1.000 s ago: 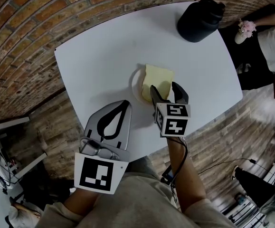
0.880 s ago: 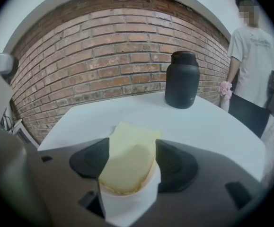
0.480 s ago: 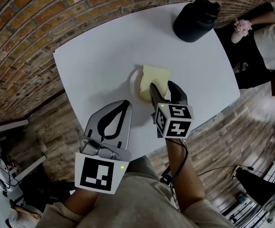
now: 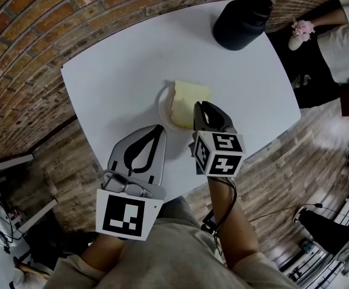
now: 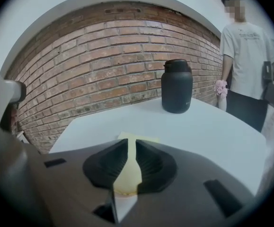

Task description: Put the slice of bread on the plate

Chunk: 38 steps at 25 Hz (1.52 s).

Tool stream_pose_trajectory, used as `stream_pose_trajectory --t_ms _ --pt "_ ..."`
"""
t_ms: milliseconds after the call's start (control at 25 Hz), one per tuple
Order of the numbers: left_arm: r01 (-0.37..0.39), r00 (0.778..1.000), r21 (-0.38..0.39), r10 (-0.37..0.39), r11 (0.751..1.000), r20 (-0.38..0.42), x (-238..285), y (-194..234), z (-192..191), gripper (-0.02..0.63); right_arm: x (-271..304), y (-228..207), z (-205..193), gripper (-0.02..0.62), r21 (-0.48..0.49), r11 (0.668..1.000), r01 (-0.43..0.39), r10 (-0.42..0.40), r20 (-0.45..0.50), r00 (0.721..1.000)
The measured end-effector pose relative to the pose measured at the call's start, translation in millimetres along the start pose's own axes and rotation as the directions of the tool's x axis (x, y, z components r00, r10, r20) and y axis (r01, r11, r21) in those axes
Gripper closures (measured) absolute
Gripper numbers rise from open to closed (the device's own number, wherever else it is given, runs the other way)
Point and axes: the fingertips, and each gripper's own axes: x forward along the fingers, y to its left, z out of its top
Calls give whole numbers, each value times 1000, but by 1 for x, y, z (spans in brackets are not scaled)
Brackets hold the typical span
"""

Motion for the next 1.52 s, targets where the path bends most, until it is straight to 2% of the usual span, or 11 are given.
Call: stream_pose_trajectory --t_ms 160,600,840,1080,1320,1520 --pt "7 1000 -1 -7 1000 1 3 -1 -1 597 -7 3 7 572 7 1000 -5 5 25 1000" --pt "20 1000 14 -20 1000 15 3 -5 5 597 -54 24 42 588 -11 999 -32 33 158 987" --pt "26 999 25 -27 999 36 -6 -15 11 597 -98 39 63 588 -31 999 -41 48 264 963" --pt "34 996 44 -37 998 75 -23 -29 25 597 -150 60 81 588 -92 995 -27 58 363 930" --pt "40 993 68 -48 997 110 -49 -47 37 597 -192 79 80 588 -114 993 -34 78 413 907" --pt "37 990 74 -47 997 134 -69 -61 42 597 -217 87 77 589 -155 988 -8 76 439 895"
